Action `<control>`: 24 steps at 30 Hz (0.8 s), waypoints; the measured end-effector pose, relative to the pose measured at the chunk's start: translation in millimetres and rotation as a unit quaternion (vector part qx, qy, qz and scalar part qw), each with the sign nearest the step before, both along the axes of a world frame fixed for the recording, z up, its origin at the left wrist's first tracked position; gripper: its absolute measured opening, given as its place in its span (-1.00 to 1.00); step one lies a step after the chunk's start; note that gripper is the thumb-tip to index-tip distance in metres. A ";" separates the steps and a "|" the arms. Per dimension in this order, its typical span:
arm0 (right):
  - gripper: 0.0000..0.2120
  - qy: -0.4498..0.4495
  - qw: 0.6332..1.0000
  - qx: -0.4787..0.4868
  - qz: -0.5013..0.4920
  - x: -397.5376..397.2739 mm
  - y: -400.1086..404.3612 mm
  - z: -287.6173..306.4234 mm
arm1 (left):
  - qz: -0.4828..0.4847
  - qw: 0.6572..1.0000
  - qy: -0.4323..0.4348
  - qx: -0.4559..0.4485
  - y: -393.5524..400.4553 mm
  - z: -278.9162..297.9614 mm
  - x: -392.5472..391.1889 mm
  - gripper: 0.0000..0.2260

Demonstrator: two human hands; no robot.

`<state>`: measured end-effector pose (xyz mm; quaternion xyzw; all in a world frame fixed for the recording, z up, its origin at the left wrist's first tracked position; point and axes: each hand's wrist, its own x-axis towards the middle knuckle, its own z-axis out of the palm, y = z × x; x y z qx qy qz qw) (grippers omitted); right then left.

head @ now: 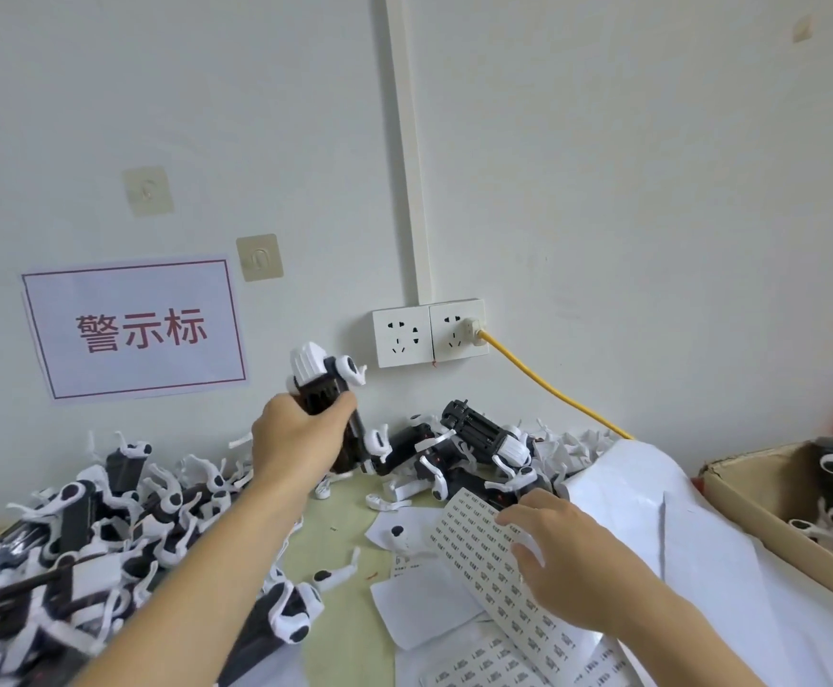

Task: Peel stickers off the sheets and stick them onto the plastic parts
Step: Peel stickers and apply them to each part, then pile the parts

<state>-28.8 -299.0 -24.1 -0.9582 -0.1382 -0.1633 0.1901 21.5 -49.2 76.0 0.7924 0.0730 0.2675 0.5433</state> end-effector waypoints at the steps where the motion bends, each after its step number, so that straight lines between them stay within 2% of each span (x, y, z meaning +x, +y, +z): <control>1: -0.63 0.001 1.000 -0.001 -0.001 -0.4 -0.8 0.8 | -0.026 0.998 0.016 -0.049 -7.9 -7.1 -10.2 -0.75; 4: -0.63 0.003 1.000 -0.008 -0.001 -1.6 -1.8 1.9 | -0.076 0.978 0.066 -0.183 -26.1 -33.9 -38.4 -0.76; 8: -0.64 0.005 1.000 -0.012 -0.004 -1.7 -1.6 3.1 | -0.083 0.955 0.088 -0.270 -36.5 -64.6 -62.1 -0.79; 15: -0.66 0.010 0.999 -0.030 -0.005 0.6 -2.2 4.0 | -0.062 0.959 0.081 -0.264 -25.1 -78.9 -59.1 -0.75; 24: -0.70 0.087 0.995 -0.041 -0.039 -3.5 7.3 42.5 | -0.007 0.985 0.080 -0.154 -27.6 -87.6 -38.9 -0.68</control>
